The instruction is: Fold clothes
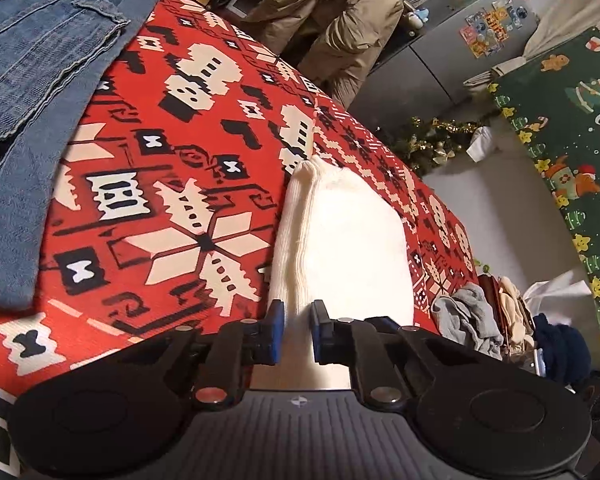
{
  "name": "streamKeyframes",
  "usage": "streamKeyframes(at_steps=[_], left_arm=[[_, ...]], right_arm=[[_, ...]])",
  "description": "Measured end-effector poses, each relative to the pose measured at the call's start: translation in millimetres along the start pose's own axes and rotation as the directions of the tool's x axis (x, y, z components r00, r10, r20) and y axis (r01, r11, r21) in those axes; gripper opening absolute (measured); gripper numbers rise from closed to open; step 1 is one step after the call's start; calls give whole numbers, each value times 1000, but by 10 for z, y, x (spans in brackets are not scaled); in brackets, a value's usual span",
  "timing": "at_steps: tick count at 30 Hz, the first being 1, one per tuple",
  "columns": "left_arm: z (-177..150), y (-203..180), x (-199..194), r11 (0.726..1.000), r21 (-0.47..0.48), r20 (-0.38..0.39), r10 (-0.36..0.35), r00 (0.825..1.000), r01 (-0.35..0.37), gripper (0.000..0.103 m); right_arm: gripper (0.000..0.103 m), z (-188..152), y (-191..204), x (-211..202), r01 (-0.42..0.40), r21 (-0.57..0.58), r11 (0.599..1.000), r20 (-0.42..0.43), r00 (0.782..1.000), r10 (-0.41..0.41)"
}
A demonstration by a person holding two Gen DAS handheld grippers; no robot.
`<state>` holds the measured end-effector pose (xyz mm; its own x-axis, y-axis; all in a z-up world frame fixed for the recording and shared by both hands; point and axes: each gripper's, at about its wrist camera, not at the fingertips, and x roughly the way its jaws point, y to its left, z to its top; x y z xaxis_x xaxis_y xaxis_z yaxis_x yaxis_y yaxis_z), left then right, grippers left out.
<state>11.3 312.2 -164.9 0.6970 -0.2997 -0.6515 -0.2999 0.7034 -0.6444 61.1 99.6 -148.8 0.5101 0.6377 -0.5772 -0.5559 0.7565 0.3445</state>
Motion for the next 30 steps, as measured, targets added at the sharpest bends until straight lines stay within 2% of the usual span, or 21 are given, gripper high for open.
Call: streamKeyframes(at_steps=[1, 2, 6, 9, 18, 20, 22, 24, 26, 30], left_arm=[[-1, -2, -11, 1000, 0, 3, -5, 1000, 5, 7], [-2, -5, -23, 1000, 0, 5, -10, 1000, 10, 6], [-21, -103, -63, 997, 62, 23, 51, 998, -53, 6], [-36, -124, -73, 994, 84, 25, 71, 997, -73, 6], [-17, -50, -82, 996, 53, 16, 66, 998, -67, 6], [-17, -23, -102, 997, 36, 23, 74, 997, -75, 7], [-11, 17, -143, 993, 26, 23, 113, 993, -114, 6], [-15, 87, -217, 994, -17, 19, 108, 994, -107, 6], [-36, 112, -326, 997, -52, 33, 65, 997, -63, 6], [-112, 12, -478, 999, -32, 61, 0, 998, 2, 6]], right_arm=[[19, -9, 15, 10, -6, -6, 1000, -6, 1000, 6], [19, -13, 35, 25, -10, -15, 1000, -9, 1000, 10], [19, -24, 112, 87, -4, -50, 999, -24, 1000, 3], [17, -38, 155, 132, 14, -72, 997, -44, 999, -17], [15, -211, 378, 48, 5, -144, 990, -134, 991, -24], [15, -219, 397, 7, 7, -139, 990, -132, 991, -26], [15, -232, 398, -53, 12, -128, 992, -124, 992, -28], [15, -256, 375, -154, 28, -114, 993, -101, 994, -40], [15, -245, 322, -279, 58, -83, 995, -68, 996, -63], [16, -194, 40, -527, 123, 59, 991, -5, 992, -123]])
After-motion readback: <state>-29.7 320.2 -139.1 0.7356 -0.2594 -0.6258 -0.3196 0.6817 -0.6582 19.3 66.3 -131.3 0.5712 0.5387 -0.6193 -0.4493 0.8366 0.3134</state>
